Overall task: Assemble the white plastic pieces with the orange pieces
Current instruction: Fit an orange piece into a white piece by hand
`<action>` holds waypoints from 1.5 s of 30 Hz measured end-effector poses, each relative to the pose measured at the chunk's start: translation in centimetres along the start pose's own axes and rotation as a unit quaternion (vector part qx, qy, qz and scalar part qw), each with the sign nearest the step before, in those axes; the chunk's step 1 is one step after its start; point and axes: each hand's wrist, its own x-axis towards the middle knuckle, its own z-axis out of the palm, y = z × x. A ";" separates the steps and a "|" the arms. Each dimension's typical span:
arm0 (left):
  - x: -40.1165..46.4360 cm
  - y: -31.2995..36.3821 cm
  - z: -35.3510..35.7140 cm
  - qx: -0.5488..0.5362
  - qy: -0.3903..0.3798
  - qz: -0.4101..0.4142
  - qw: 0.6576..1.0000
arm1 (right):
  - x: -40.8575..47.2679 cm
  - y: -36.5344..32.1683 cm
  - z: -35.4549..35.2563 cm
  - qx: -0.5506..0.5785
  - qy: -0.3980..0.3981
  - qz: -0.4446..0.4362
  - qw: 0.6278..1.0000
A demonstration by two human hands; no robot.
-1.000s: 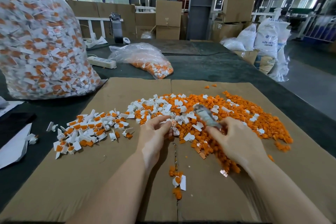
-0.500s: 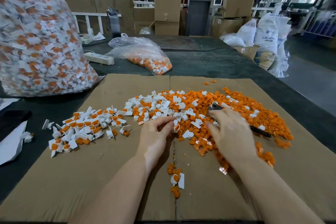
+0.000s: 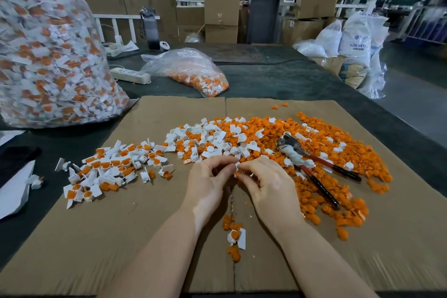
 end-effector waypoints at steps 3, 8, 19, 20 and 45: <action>0.0 -0.1 0.0 -0.003 0.004 0.000 1.000 | 0.0 -0.1 0.1 -0.011 0.006 -0.015 1.000; -0.2 -0.2 -0.1 -0.077 -0.010 -0.044 0.996 | 0.0 -0.1 0.2 -0.021 0.024 -0.001 0.999; -0.4 -0.2 0.4 0.051 -0.026 0.031 0.998 | -0.3 0.2 0.0 0.042 0.033 0.023 0.998; -0.4 -0.1 0.4 0.057 -0.025 0.036 0.997 | -0.3 0.2 0.0 0.042 0.024 0.015 0.999; -0.7 0.2 0.5 0.116 -0.034 0.067 0.990 | -0.2 0.2 -0.1 0.027 0.006 -0.021 0.999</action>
